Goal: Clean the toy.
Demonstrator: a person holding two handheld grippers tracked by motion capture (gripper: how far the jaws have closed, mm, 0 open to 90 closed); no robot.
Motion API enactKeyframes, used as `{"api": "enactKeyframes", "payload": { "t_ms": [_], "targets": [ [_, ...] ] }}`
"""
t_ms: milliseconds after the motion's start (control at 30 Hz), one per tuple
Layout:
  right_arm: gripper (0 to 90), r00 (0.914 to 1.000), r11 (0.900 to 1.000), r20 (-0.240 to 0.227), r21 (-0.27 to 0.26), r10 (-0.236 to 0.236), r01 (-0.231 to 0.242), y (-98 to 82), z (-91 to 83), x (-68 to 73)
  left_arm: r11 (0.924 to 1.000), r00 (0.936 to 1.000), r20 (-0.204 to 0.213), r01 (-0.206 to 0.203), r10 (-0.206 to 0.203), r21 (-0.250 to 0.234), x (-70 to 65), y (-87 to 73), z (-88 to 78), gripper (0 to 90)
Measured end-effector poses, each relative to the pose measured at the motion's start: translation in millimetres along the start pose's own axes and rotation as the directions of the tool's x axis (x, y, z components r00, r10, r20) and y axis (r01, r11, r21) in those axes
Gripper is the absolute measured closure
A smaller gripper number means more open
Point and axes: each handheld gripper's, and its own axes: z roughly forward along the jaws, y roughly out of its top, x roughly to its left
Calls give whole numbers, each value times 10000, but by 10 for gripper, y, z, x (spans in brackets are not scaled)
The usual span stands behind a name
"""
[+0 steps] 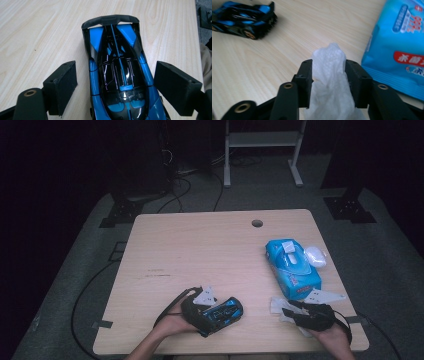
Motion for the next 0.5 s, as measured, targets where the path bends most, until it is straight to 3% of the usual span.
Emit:
{"api": "enactKeyframes", "payload": {
  "t_ms": [300,500],
  "targets": [
    [493,9988,9972,-103,-570,-481,475,91,-98,90,9999,9999,6,157,-157,68,3,36,46,163],
    [483,9975,9943,-183,-834,-679,661,147,-126,152,9993,9999,94,-52,49,381,-63,40,108,153]
  ]
}}
